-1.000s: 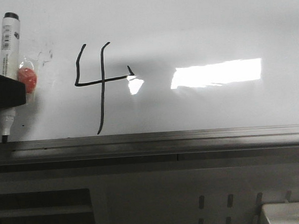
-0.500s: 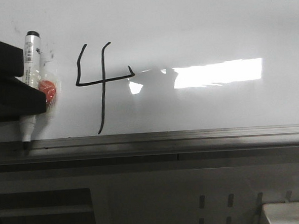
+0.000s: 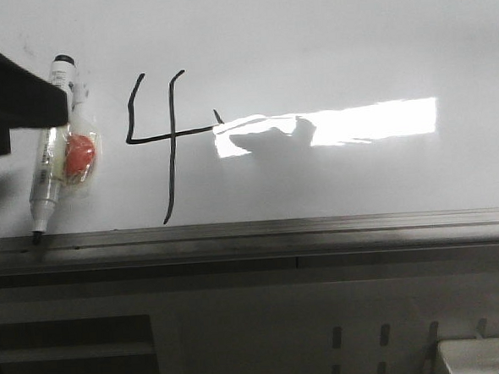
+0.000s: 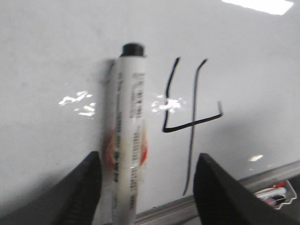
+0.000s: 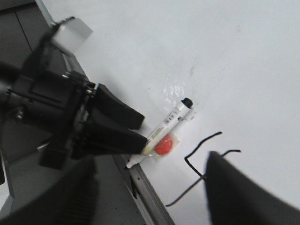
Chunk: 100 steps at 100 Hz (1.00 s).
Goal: Write number 4 on whiteboard
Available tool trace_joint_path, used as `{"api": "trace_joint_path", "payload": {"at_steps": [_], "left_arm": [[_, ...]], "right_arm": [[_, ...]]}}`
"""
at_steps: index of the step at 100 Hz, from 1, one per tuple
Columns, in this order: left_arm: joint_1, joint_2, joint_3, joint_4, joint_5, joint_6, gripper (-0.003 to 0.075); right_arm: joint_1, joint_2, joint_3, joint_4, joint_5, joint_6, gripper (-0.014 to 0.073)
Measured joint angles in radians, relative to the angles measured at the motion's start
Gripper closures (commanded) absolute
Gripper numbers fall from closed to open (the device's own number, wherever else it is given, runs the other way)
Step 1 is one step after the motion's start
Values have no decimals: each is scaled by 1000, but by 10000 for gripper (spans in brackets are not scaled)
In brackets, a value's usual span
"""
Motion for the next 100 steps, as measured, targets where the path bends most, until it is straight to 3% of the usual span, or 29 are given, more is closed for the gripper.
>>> {"api": "trace_joint_path", "payload": {"at_steps": [4, 6, 18, 51, 73, 100], "left_arm": [[0, -56, 0, 46, 27, 0, 682], [0, -91, 0, 63, 41, 0, 745], [0, -301, 0, 206, 116, 2, 741], [0, -770, 19, 416, 378, 5, 741], [0, -845, 37, 423, 422, 6, 741], [0, -847, 39, 425, 428, 8, 741]], "right_arm": [[-12, -48, 31, -2, 0, 0, 670], [-18, -75, 49, -2, 0, 0, 659], [-49, -249, 167, -2, 0, 0, 655], [-65, -782, 495, -2, 9, 0, 658], [-65, -961, 611, 2, 16, 0, 658], [-65, -980, 643, 2, 17, 0, 658]]}}
